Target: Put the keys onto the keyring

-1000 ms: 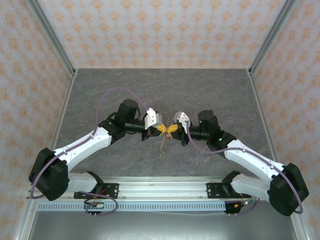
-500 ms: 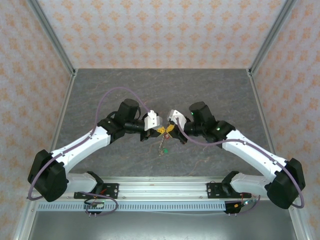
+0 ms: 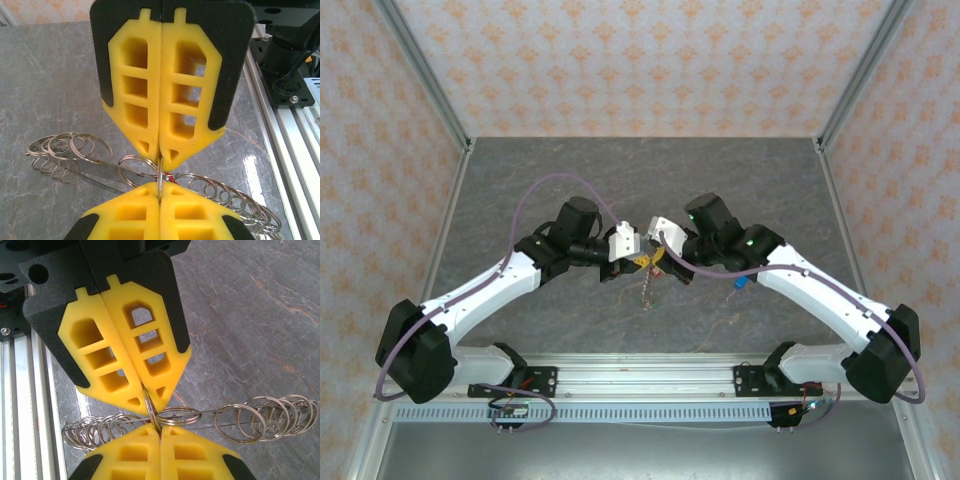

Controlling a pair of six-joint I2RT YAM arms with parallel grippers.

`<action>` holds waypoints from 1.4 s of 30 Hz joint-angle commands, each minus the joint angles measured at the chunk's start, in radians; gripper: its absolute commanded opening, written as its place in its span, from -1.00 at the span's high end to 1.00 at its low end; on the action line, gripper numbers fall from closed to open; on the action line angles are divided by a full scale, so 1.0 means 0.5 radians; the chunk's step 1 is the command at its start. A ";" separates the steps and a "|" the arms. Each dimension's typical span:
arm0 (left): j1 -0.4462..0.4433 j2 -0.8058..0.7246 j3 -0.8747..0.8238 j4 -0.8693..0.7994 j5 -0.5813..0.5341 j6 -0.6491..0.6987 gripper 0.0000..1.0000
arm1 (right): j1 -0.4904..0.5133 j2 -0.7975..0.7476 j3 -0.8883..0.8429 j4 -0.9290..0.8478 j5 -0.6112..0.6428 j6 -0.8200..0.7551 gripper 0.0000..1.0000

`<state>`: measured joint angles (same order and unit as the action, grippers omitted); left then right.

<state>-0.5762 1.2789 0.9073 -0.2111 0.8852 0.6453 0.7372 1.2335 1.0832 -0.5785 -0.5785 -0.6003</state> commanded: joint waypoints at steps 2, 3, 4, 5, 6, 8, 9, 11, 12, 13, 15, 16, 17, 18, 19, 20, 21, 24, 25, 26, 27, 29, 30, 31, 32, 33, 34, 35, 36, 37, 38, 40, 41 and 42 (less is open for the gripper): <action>0.011 -0.009 -0.055 0.169 0.087 -0.150 1.00 | -0.002 -0.194 -0.198 0.396 -0.076 0.083 0.93; 0.017 -0.014 -0.060 0.212 0.125 -0.180 1.00 | -0.021 -0.210 -0.251 0.468 -0.125 0.118 0.91; 0.020 -0.015 -0.068 0.244 0.156 -0.206 1.00 | -0.039 -0.223 -0.294 0.529 -0.164 0.150 0.88; 0.022 -0.019 -0.074 0.274 0.189 -0.226 1.00 | -0.054 -0.240 -0.343 0.607 -0.209 0.180 0.84; 0.020 -0.021 -0.075 0.291 0.208 -0.237 1.00 | -0.067 -0.254 -0.383 0.681 -0.238 0.211 0.83; 0.026 -0.029 -0.076 0.311 0.239 -0.253 1.00 | -0.092 -0.283 -0.476 0.843 -0.272 0.281 0.81; 0.029 -0.031 -0.080 0.321 0.249 -0.261 1.00 | -0.104 -0.296 -0.506 0.899 -0.294 0.306 0.81; 0.033 -0.035 -0.089 0.360 0.281 -0.289 1.00 | -0.130 -0.314 -0.566 1.010 -0.347 0.357 0.81; 0.037 -0.034 -0.092 0.379 0.290 -0.304 1.00 | -0.141 -0.322 -0.593 1.052 -0.355 0.377 0.80; 0.039 -0.035 -0.095 0.400 0.304 -0.318 1.00 | -0.151 -0.325 -0.620 1.092 -0.361 0.390 0.81; 0.041 -0.038 -0.108 0.445 0.328 -0.355 1.00 | -0.167 -0.334 -0.661 1.147 -0.374 0.410 0.80; 0.044 -0.038 -0.114 0.478 0.336 -0.376 1.00 | -0.172 -0.342 -0.684 1.184 -0.377 0.421 0.79; 0.045 -0.037 -0.123 0.511 0.349 -0.399 1.00 | -0.181 -0.348 -0.708 1.226 -0.379 0.439 0.77; 0.046 -0.037 -0.126 0.533 0.354 -0.414 1.00 | -0.188 -0.355 -0.729 1.268 -0.381 0.457 0.76; 0.047 -0.038 -0.130 0.552 0.361 -0.426 1.00 | -0.196 -0.362 -0.751 1.312 -0.388 0.471 0.76; 0.047 -0.036 -0.132 0.564 0.364 -0.437 1.00 | -0.202 -0.367 -0.766 1.342 -0.394 0.487 0.78; 0.046 -0.036 -0.136 0.572 0.366 -0.446 1.00 | -0.209 -0.367 -0.775 1.363 -0.411 0.497 0.82; 0.047 -0.033 -0.137 0.577 0.356 -0.448 1.00 | -0.221 -0.362 -0.775 1.379 -0.428 0.501 0.96; 0.047 -0.031 -0.129 0.544 0.340 -0.432 1.00 | -0.223 -0.365 -0.770 1.376 -0.430 0.498 1.00; 0.046 -0.033 -0.117 0.489 0.309 -0.397 1.00 | -0.226 -0.365 -0.762 1.360 -0.429 0.491 1.00; 0.046 -0.031 -0.110 0.434 0.285 -0.362 0.96 | -0.226 -0.365 -0.743 1.330 -0.424 0.477 1.00; 0.043 -0.035 -0.077 0.295 0.206 -0.268 0.83 | -0.226 -0.349 -0.666 1.161 -0.420 0.404 1.00; 0.043 -0.034 -0.061 0.233 0.171 -0.225 0.79 | -0.225 -0.341 -0.630 1.067 -0.420 0.365 1.00; 0.042 -0.032 -0.041 0.160 0.132 -0.177 0.77 | -0.226 -0.329 -0.580 0.977 -0.423 0.329 1.00; 0.041 -0.030 -0.024 0.092 0.100 -0.133 0.76 | -0.226 -0.320 -0.543 0.892 -0.423 0.296 1.00; 0.038 -0.024 -0.007 0.051 0.082 -0.102 0.76 | -0.223 -0.315 -0.518 0.838 -0.424 0.273 1.00; 0.037 -0.016 0.008 0.008 0.069 -0.076 0.75 | -0.222 -0.308 -0.482 0.771 -0.420 0.247 1.00; 0.039 -0.009 0.025 -0.028 0.059 -0.050 0.75 | -0.219 -0.300 -0.442 0.696 -0.407 0.219 1.00; 0.037 -0.003 0.035 -0.054 0.053 -0.037 0.75 | -0.214 -0.288 -0.403 0.623 -0.389 0.189 1.00; 0.034 0.007 0.048 -0.070 0.046 -0.027 0.75 | -0.201 -0.273 -0.346 0.519 -0.355 0.140 1.00; 0.032 0.012 0.055 -0.076 0.046 -0.026 0.75 | -0.175 -0.253 -0.280 0.396 -0.302 0.084 1.00; 0.028 0.019 0.067 -0.052 0.060 -0.037 0.75 | -0.135 -0.204 -0.170 0.203 -0.227 0.006 1.00; 0.026 0.016 0.069 -0.026 0.071 -0.054 0.75 | -0.117 -0.180 -0.125 0.129 -0.191 -0.028 1.00; 0.023 0.019 0.071 -0.001 0.083 -0.067 0.75 | -0.105 -0.158 -0.097 0.087 -0.169 -0.045 1.00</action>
<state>-0.5533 1.2789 0.9092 -0.1940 0.9276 0.5961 0.6647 1.1378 0.9741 -0.3996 -0.7166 -0.5446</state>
